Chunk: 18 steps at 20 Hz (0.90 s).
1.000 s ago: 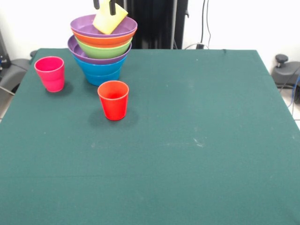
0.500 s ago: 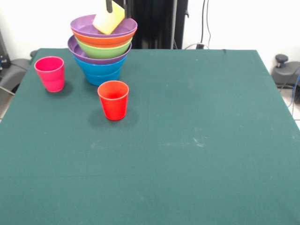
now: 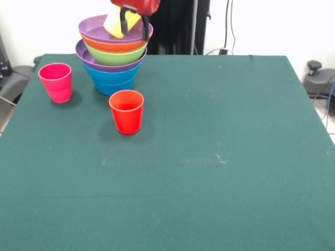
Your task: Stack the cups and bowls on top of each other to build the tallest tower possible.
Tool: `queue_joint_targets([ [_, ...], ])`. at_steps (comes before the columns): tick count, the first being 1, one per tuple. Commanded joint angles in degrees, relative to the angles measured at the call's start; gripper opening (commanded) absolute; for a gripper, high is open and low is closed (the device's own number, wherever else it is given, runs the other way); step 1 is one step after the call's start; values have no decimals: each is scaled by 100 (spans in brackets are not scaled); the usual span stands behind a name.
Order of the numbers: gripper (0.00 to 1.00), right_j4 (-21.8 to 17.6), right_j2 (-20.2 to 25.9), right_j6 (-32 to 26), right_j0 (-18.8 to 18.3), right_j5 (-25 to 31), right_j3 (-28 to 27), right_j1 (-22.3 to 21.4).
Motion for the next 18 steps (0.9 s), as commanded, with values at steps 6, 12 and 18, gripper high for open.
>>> queue_joint_targets([
  [6,100,10,-41,381,479,282,-209,-53],
  [12,100,108,31,247,416,403,-191,-115],
  [18,100,397,176,-93,317,1180,-220,-692],
])
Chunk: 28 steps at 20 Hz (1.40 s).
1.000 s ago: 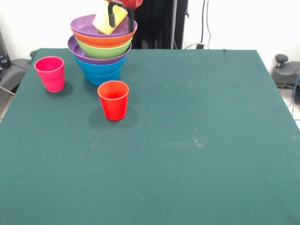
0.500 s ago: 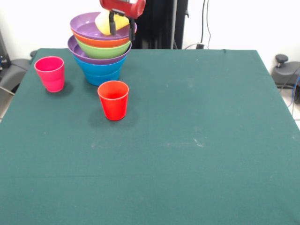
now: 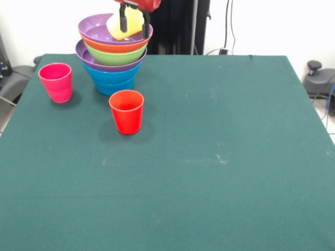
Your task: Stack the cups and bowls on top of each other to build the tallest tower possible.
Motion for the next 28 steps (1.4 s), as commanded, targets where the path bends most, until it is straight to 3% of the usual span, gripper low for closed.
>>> queue_joint_targets([
  [1,100,311,325,-131,26,1138,-143,-380],
  [15,100,633,365,-94,113,1507,140,-849],
  [28,100,606,282,103,308,1458,110,-771],
])
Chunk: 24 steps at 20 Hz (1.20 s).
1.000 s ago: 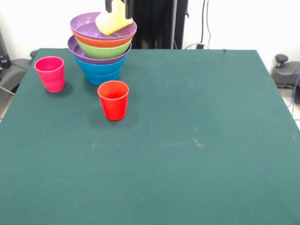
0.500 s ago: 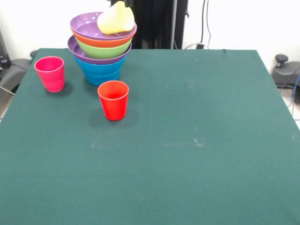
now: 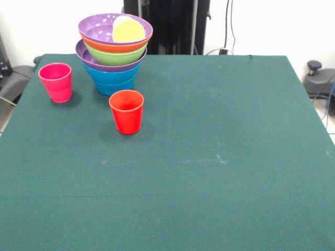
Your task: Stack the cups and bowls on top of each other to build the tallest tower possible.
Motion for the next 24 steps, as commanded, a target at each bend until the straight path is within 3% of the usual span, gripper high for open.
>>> queue_joint_targets([
  [1,100,56,278,136,219,288,98,323],
  [14,100,-458,-181,725,620,-872,-638,1735],
  [21,100,-327,-283,431,543,-814,-893,2045],
  [24,100,-265,-289,333,507,-807,-782,1940],
])
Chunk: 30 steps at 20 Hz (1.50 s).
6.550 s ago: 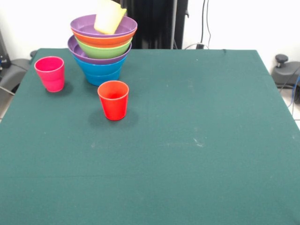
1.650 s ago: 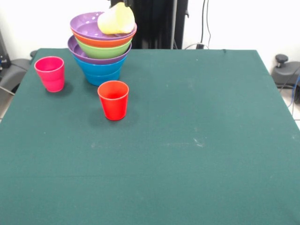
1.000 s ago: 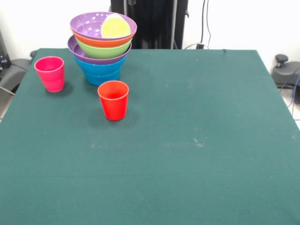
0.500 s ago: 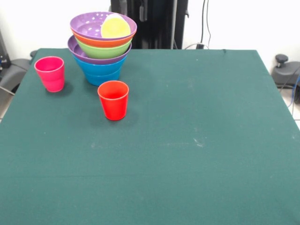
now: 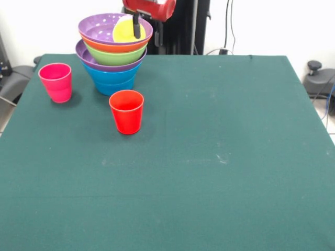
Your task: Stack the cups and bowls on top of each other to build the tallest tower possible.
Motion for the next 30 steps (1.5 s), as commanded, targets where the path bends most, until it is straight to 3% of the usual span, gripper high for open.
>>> queue_joint_targets([
  [1,100,-256,49,308,26,-241,-237,322],
  [8,100,-194,95,225,-25,-232,-196,306],
  [19,100,63,158,-20,-72,615,35,-514],
  [30,100,-137,143,-234,-466,233,834,-790],
])
